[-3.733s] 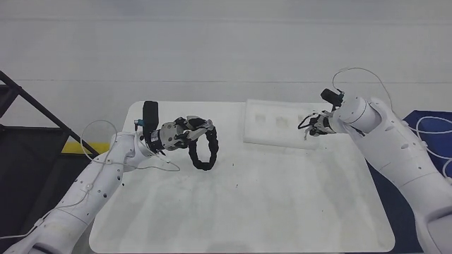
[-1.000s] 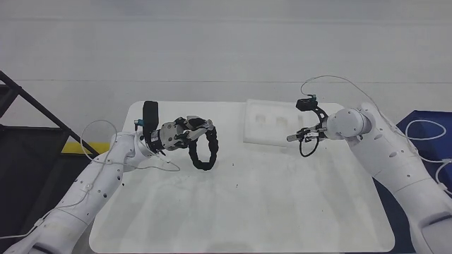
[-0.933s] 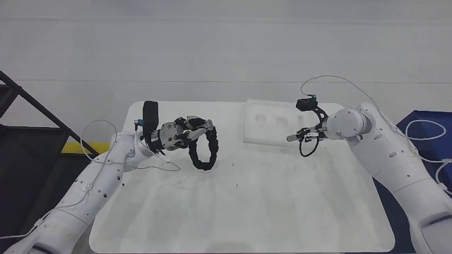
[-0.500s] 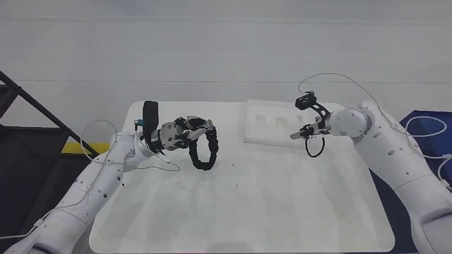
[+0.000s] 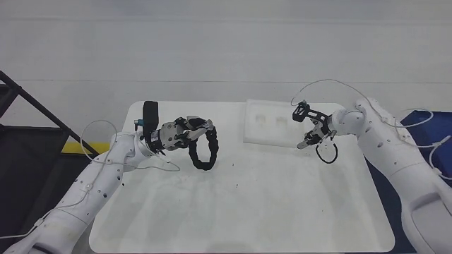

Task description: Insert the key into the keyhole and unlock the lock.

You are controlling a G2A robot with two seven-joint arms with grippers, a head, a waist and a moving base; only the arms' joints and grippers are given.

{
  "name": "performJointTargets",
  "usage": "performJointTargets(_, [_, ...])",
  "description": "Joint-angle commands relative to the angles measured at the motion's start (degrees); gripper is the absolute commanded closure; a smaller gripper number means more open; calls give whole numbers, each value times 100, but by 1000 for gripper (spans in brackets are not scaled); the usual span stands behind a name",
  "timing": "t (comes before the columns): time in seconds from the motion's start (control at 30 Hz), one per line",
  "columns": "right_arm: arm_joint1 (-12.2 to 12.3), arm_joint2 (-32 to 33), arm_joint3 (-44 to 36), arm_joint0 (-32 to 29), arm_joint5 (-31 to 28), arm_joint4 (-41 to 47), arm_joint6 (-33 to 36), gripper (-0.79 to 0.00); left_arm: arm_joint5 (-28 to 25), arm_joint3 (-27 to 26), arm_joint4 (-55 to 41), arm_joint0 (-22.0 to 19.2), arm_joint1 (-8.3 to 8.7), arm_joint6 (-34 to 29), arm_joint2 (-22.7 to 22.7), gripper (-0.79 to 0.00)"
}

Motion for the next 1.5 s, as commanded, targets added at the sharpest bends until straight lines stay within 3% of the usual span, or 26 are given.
performJointTargets(0.0, [-56,-75,134,35,8,-248,-242,-723,0,0,0,0,0,0,0,0])
performJointTargets(0.13, [-172,-195,430,98,142,-647,-723,-613,0,0,0,0,0,0,0,0])
performJointTargets(0.23, [-263,-279,670,135,146,-868,-993,-391,0,0,0,0,0,0,0,0])
performJointTargets(0.37, [-370,-346,914,177,112,-964,-1120,-320,0,0,0,0,0,0,0,0])
performJointTargets(0.47, [-443,-391,1096,233,93,-1070,-1205,-314,0,0,0,0,0,0,0,0])
performJointTargets(0.53, [-495,-417,1211,267,86,-1137,-1279,-252,0,0,0,0,0,0,0,0])
performJointTargets(0.63, [-546,-438,1328,302,80,-1209,-1360,-6,0,0,0,0,0,0,0,0])
performJointTargets(1.07, [-703,-357,1653,448,39,-1160,-1528,0,0,0,0,0,0,0,0,0])
performJointTargets(1.27, [-701,-245,1591,567,-4,-1000,-1208,0,0,0,0,0,0,0,0,0])
performJointTargets(1.47, [-659,-309,1049,507,344,-1358,-717,0,0,0,0,0,0,0,0,0])
